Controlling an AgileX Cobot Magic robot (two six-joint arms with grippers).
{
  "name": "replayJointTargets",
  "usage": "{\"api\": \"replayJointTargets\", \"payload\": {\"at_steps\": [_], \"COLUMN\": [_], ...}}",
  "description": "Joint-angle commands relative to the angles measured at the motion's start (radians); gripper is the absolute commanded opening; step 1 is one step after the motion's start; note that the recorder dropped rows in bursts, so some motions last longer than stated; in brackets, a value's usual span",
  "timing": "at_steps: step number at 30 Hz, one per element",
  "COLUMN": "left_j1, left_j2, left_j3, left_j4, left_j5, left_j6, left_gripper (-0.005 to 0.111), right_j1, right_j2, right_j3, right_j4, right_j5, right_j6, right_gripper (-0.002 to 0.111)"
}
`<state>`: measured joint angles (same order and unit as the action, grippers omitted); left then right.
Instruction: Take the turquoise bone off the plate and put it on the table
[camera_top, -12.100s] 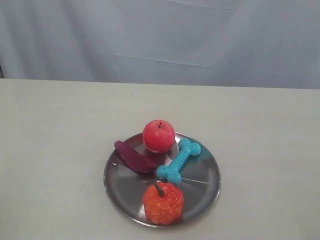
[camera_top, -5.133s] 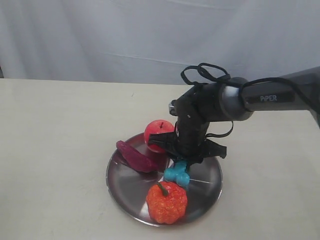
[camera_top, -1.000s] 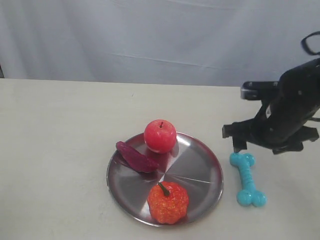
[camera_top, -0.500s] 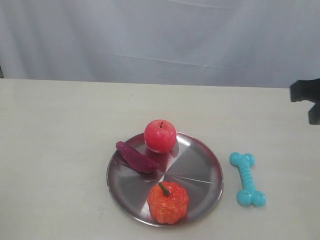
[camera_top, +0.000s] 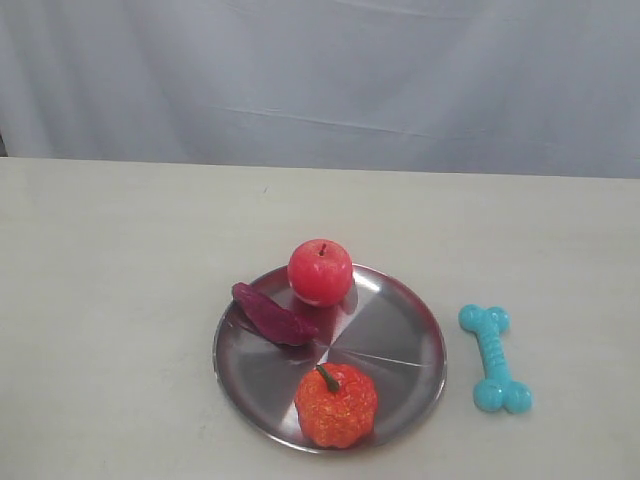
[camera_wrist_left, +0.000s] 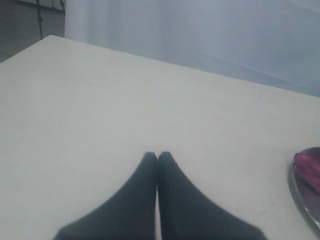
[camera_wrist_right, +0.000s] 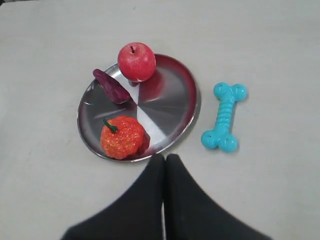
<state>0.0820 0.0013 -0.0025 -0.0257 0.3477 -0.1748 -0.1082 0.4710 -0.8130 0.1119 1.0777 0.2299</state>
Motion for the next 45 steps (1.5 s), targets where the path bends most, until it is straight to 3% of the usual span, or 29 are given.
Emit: {"api": "replayJointTargets", "payload": {"at_steps": [1, 14, 23, 29, 38, 45], "left_j1": [-0.005, -0.005, -0.005, -0.005, -0.005, -0.005], "left_j2": [-0.001, -0.001, -0.001, -0.001, -0.001, -0.001], "left_j3": [0.003, 0.003, 0.003, 0.003, 0.003, 0.003], "left_j4": [0.0, 0.0, 0.0, 0.0, 0.0, 0.0], "left_j5": [-0.005, -0.005, -0.005, -0.005, -0.005, -0.005], "left_j6": [-0.002, -0.002, -0.002, -0.002, -0.002, -0.002], "left_gripper": [0.0, 0.0, 0.0, 0.0, 0.0, 0.0], "right_j1": [-0.005, -0.005, -0.005, -0.005, -0.005, -0.005], "right_j2": [-0.095, -0.24, -0.249, -0.246, -0.343, -0.467], "right_j3": [0.039, 0.046, 0.046, 0.063, 0.364, 0.6], "right_j4": [0.007, 0.01, -0.022, -0.089, -0.126, -0.146], "right_j5": [-0.027, -0.045, -0.316, -0.355, -0.736, -0.791], "right_j6": [-0.014, -0.019, -0.045, -0.095, -0.097, -0.097], "right_gripper": [0.0, 0.0, 0.0, 0.0, 0.0, 0.0]}}
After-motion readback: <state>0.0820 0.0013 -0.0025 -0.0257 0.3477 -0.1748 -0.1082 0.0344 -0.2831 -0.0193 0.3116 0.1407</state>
